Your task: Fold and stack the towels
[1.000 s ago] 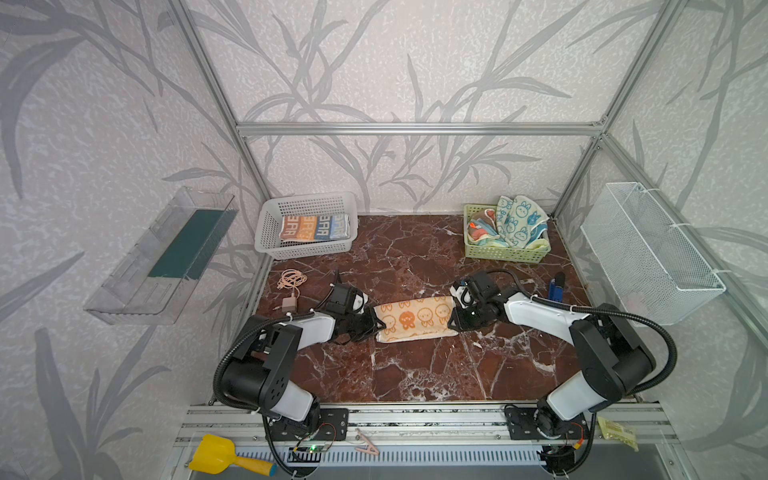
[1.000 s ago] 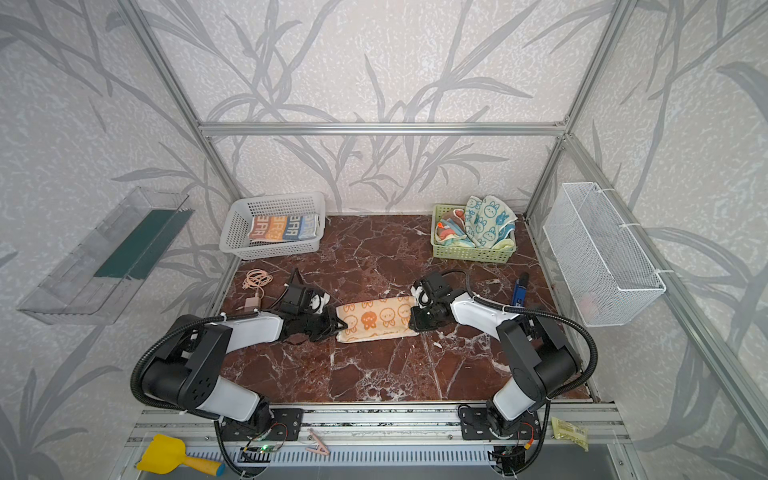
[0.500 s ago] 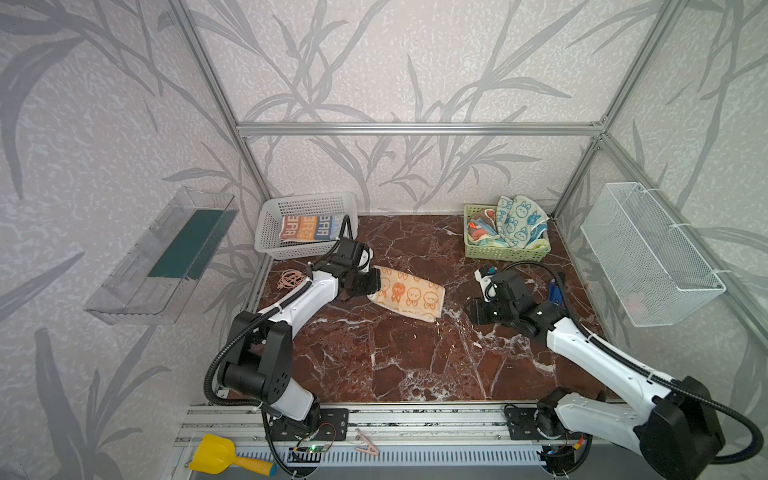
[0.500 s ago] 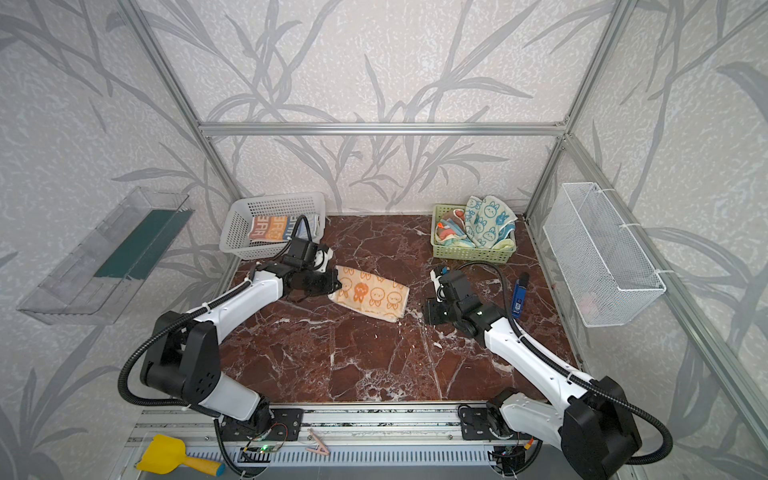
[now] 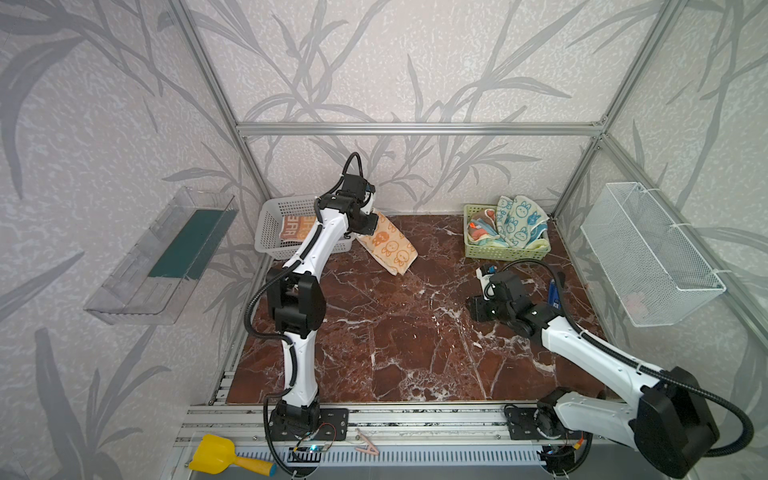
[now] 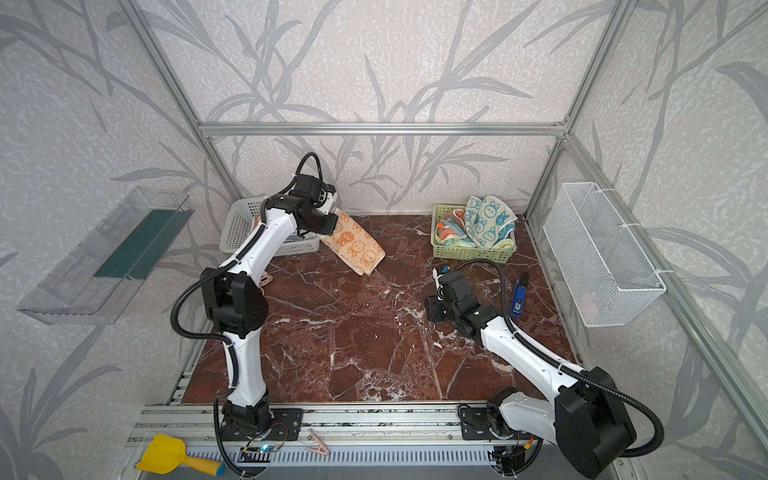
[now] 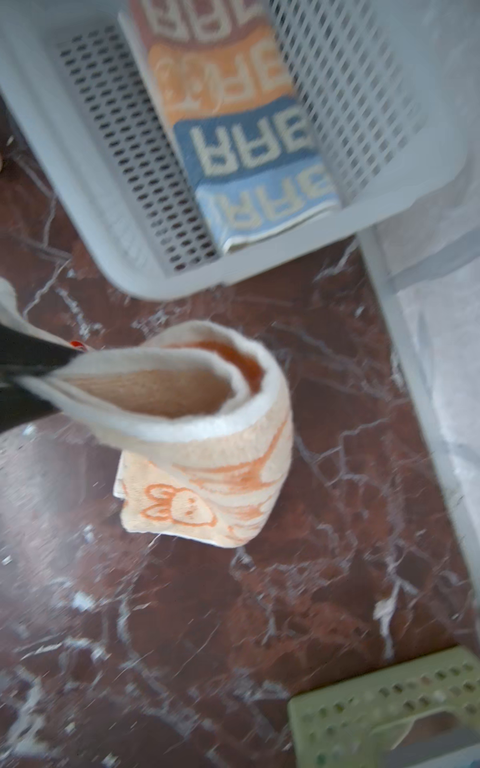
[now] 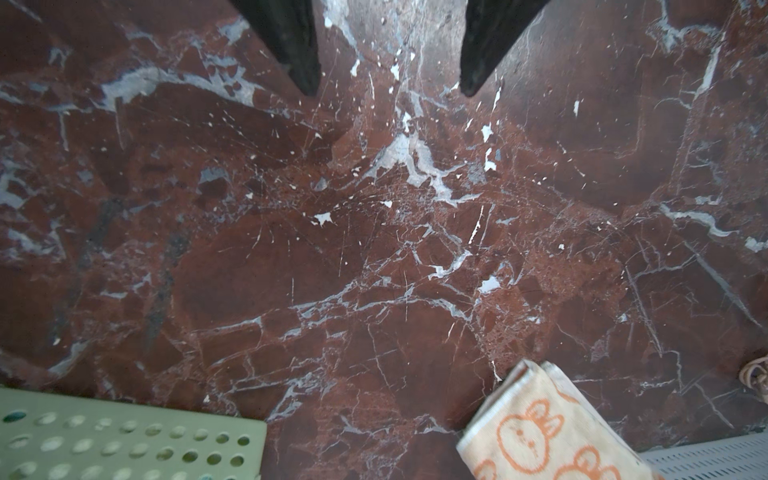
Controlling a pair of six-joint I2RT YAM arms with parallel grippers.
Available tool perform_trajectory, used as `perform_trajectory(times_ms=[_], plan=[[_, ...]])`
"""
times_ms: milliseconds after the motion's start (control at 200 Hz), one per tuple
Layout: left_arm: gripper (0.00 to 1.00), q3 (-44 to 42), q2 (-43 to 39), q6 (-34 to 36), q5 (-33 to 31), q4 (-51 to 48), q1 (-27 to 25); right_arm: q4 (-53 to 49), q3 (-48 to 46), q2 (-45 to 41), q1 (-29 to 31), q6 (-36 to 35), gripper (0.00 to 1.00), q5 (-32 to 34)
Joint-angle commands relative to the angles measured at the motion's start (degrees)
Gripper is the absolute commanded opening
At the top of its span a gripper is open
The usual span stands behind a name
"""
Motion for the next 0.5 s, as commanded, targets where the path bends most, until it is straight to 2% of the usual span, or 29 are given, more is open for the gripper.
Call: perform_trajectory(times_ms=[0,65,120,260,380,500], plan=[[0.0,14.9,7.0,5.16,-2.84,-13.59,3.04,4.53,2.76,4.33,-1.01,-1.85,0.55,0.13],[0.0,23.13,11.11,5.72,-3.99,-16.45,4.84,4.69,4.92,7.49,-2.18,-1.55,0.55,-0.82],[0.0,25.66,12.48,6.09,-4.81,-16.07,6.58,5.68,5.94,9.78,-2.98,-1.34,0.55,-1.41],[0.0,24.26,11.76,5.95,-5.01,-10.77,11.11,9.2,7.96,14.63,-3.57,-1.08,0.55,-2.19],[0.0,23.22,11.97,7.1,-4.68,-5.73,14.02,7.24,12.84,19.0,-3.64,-2.37,0.55,-3.41],[0.0,19.31,13.19,8.01,0.76,3.24,16.7,5.27,16.46,21.7,-3.83,-4.28,0.55,-3.27]])
